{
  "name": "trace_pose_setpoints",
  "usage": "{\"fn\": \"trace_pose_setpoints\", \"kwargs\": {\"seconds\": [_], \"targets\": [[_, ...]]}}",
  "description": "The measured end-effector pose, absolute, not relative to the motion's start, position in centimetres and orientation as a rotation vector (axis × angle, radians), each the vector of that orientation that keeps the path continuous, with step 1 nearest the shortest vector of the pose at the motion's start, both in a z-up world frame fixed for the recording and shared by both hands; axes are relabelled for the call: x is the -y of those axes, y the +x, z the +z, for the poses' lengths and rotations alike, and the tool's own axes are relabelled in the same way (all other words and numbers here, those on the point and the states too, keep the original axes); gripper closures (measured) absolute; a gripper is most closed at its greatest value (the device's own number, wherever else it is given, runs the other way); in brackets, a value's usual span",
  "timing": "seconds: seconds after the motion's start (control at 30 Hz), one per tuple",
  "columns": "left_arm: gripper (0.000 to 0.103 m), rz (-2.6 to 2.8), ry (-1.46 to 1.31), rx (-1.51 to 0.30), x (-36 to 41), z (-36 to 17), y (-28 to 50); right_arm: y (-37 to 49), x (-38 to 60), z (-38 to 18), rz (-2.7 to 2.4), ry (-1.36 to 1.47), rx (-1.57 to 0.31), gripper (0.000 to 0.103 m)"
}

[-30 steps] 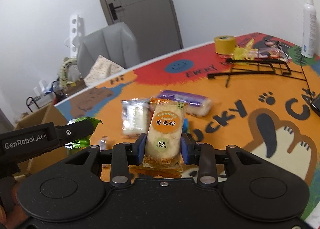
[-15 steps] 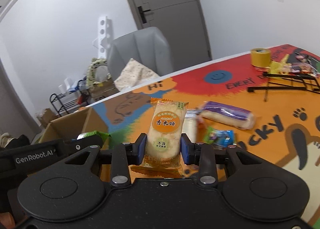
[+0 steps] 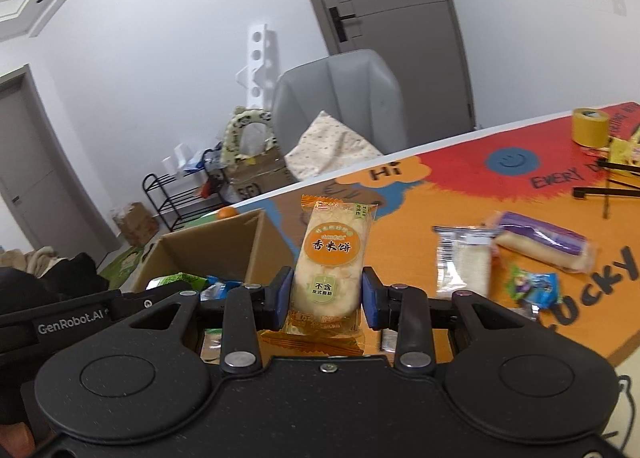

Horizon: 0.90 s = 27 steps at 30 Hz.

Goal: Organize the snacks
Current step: 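Carry both packs over the cardboard box and open both tools to drop them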

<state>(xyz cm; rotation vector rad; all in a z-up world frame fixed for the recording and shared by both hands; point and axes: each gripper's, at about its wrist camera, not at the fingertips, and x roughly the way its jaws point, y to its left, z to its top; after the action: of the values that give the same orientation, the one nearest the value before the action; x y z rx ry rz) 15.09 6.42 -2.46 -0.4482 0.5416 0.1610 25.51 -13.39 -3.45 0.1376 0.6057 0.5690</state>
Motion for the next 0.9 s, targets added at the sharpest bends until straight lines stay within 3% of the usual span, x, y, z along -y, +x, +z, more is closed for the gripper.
{"fn": "trace_pose_setpoints", "kwargs": {"seconds": [0.8, 0.83, 0.9], "targets": [[0.066, 0.285, -0.491, -0.554, -12.6, -3.1, 12.4, 24.3, 6.1, -3.8, 0.701, 0.087, -0.626, 0.069], [0.066, 0.285, -0.493, -0.556, -12.7, -3.2, 12.5, 24.2, 6.0, -3.8, 0.703, 0.079, -0.629, 0.068], [0.064, 0.281, -0.497, -0.567, -12.7, -3.4, 12.5, 24.1, 6.1, -3.8, 0.698, 0.079, -0.632, 0.054]]}}
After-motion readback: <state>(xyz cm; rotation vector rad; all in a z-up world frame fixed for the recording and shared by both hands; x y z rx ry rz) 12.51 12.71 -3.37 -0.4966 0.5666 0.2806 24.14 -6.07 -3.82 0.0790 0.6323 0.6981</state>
